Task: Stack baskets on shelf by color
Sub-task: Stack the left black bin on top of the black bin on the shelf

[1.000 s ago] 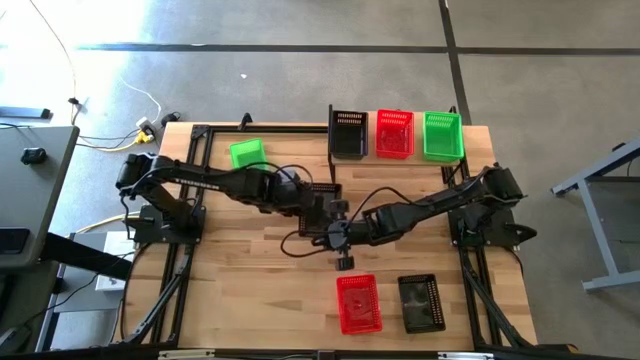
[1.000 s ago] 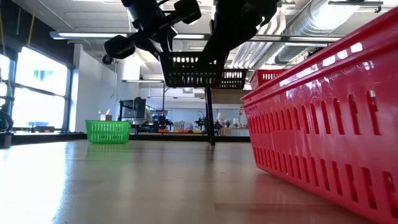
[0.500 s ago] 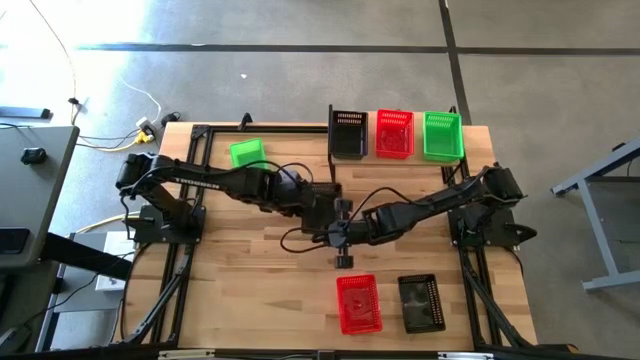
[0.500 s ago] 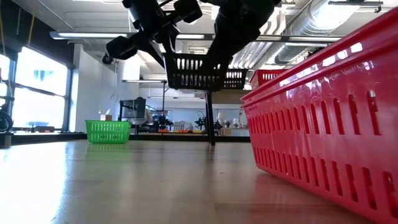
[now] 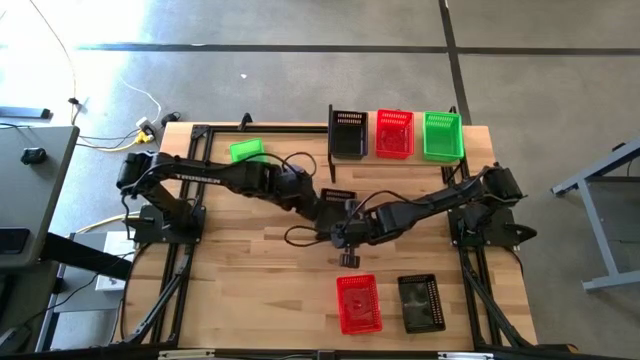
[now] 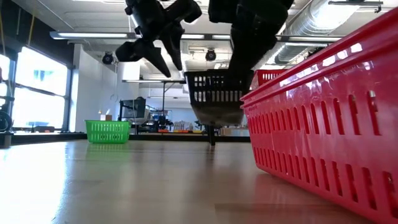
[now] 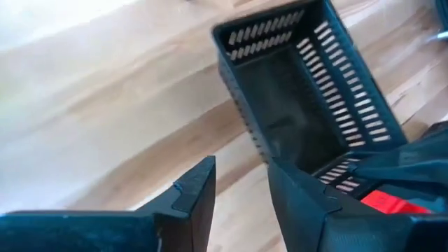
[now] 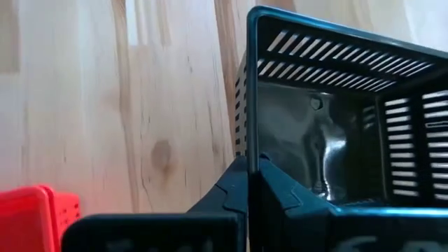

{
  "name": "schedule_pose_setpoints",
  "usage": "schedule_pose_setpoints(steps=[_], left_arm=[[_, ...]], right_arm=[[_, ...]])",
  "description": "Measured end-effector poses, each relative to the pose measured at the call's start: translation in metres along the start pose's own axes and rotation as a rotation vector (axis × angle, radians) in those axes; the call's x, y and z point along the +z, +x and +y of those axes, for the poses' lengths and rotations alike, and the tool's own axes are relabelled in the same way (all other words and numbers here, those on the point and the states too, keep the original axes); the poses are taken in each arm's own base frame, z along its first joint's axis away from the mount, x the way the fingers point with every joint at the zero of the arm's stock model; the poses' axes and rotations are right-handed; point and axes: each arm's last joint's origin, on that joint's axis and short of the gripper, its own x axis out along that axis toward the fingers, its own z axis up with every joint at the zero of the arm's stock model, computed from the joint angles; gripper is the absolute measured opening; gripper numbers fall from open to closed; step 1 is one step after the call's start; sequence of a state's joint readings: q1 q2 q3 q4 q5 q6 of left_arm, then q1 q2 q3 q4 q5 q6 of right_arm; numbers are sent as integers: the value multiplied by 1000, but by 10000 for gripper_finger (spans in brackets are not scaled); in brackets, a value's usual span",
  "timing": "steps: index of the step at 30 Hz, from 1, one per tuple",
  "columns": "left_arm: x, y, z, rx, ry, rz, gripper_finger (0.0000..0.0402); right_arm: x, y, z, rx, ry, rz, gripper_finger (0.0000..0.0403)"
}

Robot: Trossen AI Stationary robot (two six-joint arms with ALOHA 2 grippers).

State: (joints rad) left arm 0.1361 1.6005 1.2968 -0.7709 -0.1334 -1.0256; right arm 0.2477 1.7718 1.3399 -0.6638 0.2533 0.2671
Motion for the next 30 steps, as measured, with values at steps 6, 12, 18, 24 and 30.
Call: schedule_pose_setpoints(steps=[6, 12, 18, 24, 30], left_arm=[[12, 0, 9, 24, 118, -10, 117], [28, -12, 22, 27, 202, -45, 110], [44, -35, 36, 5, 261, -118, 108], [55, -60, 50, -11, 294, -195, 107], [61, -77, 59, -18, 348, -255, 107]], right_arm=[[-4, -13, 6, 30, 35, 16, 0], [-4, -38, 3, 80, 99, -26, 0], [-2, -59, -2, 113, 129, -75, 0], [-1, -83, -10, 116, 127, -157, 0], [2, -111, -20, 80, 63, -292, 0]])
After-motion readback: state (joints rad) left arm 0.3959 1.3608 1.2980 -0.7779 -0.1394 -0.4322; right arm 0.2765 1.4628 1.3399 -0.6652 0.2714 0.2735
